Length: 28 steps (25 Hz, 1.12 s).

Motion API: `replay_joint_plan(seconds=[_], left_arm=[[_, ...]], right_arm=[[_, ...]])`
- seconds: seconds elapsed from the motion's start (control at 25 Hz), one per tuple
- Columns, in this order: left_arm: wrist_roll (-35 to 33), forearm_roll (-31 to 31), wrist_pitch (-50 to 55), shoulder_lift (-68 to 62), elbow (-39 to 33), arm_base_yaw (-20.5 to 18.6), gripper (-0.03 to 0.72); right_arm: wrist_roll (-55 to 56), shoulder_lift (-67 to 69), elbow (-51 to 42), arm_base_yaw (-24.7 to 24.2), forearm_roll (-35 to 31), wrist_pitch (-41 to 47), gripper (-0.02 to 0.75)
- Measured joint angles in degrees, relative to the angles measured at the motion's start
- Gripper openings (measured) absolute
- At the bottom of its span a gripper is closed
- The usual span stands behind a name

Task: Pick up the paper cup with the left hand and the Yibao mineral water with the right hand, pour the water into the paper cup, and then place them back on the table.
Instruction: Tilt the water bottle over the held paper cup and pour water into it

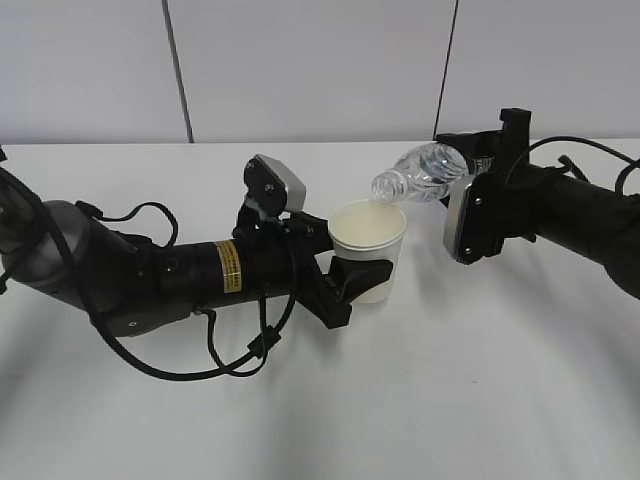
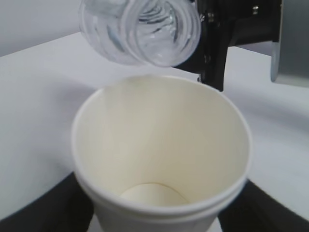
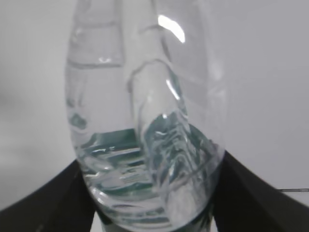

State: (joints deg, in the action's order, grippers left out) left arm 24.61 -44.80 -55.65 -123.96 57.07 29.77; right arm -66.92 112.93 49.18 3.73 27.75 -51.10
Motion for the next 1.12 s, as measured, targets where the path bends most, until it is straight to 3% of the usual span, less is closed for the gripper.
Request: replay_joint_plan(seconds=[1.12], left_arm=[[0.00,-1.83,0.22,0.00,0.00,0.00,0.451]], right_arm=[[-7.64,0.00,0.00,0.00,-1.56,-0.02,0.475]])
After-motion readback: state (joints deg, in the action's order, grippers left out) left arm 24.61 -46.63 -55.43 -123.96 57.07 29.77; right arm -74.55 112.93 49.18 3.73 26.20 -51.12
